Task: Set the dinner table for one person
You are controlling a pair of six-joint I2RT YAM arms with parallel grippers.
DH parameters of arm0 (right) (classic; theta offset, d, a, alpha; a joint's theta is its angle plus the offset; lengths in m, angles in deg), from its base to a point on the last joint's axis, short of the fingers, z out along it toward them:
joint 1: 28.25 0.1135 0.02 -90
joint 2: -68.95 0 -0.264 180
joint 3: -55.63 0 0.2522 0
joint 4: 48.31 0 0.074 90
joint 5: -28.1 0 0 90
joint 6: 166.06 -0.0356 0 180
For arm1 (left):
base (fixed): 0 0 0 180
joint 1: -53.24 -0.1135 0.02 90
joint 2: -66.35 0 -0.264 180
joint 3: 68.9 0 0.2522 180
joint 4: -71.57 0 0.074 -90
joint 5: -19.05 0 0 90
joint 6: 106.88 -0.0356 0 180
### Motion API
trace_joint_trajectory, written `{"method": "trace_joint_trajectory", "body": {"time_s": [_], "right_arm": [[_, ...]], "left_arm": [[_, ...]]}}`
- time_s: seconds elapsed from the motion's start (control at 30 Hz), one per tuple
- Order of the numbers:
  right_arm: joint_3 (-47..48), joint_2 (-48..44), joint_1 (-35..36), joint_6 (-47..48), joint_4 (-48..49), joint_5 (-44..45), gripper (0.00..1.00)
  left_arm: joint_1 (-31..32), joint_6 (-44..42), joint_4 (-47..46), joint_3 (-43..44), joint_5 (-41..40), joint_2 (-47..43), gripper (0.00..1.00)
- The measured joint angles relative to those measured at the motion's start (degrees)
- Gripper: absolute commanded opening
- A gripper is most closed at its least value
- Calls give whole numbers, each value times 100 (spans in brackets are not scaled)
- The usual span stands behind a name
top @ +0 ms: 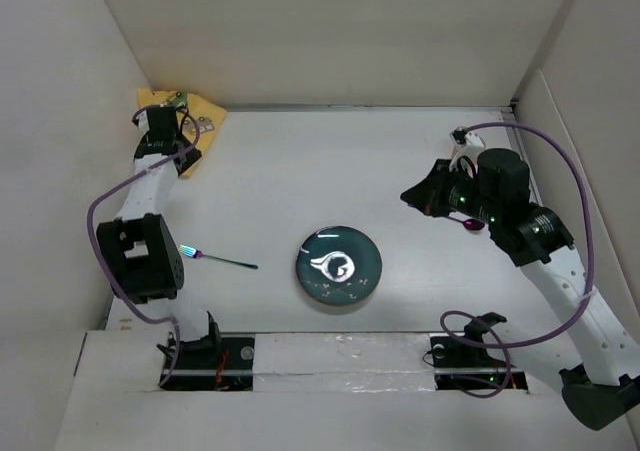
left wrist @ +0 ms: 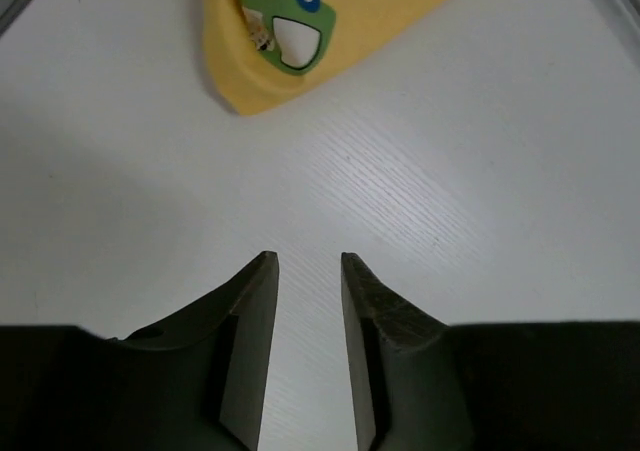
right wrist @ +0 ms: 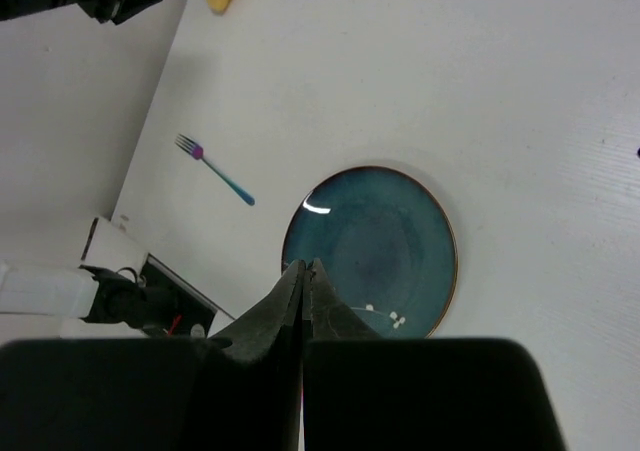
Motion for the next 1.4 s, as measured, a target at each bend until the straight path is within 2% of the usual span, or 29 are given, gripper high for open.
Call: {"method": "trace_joint_trajectory", "body": {"time_s": [0.07, 0.17, 0.2, 0.3, 0.4, 0.5, 0.57, 0.67, 0.73, 0.77, 0.8, 1.03, 1.17, 1.33, 1.4], "right_arm": [[-94, 4, 0, 7, -11, -52, 0], [-138, 63, 0, 11, -7, -92, 11], [-138, 92, 0, 24, -7, -107, 20], [-142, 168, 11, 66, -7, -133, 37], [-157, 225, 50, 74, -7, -155, 43], [-160, 302, 153, 72, -2, -181, 45], [-160, 393, 243, 66, 7, -179, 45], [-157, 601, 466, 37, 17, -170, 45], [-155, 739, 612, -9, 22, -168, 45], [-153, 800, 688, -35, 24, -157, 45], [-151, 855, 750, -50, 26, -140, 45], [-63, 1141, 1023, -192, 216, -17, 45], [282, 1469, 1023, -179, 295, 57, 49], [857, 1860, 1023, -66, 323, 151, 77], [1189, 2059, 1021, 15, 374, 223, 80]], "left_arm": [[-94, 33, 31, 140, -111, 452, 35], [-175, 125, -9, 245, -125, 1008, 40], [-223, 160, -26, 245, -92, 1143, 46], [-496, 273, -127, 254, 31, 1495, 58], [-748, 299, -214, 450, 85, 1867, 67], [-852, 273, -256, 800, 144, 2227, 68], [-859, 236, -330, 1331, 243, 2706, 68], [-826, 208, -382, 1840, 299, 3152, 62], [-802, 210, -393, 2070, 337, 3383, 40], [-800, 227, -409, 2181, 363, 3464, 23], [-796, 227, -413, 2271, 417, 3532, 0], [-564, 223, -404, 2424, 1010, 3565, 0], [0, 212, -149, 3016, 1390, 3359, 0], [876, 205, -17, 4358, 2002, 2699, 0], [1143, 267, -122, 4653, 2424, 2100, 0]]}}
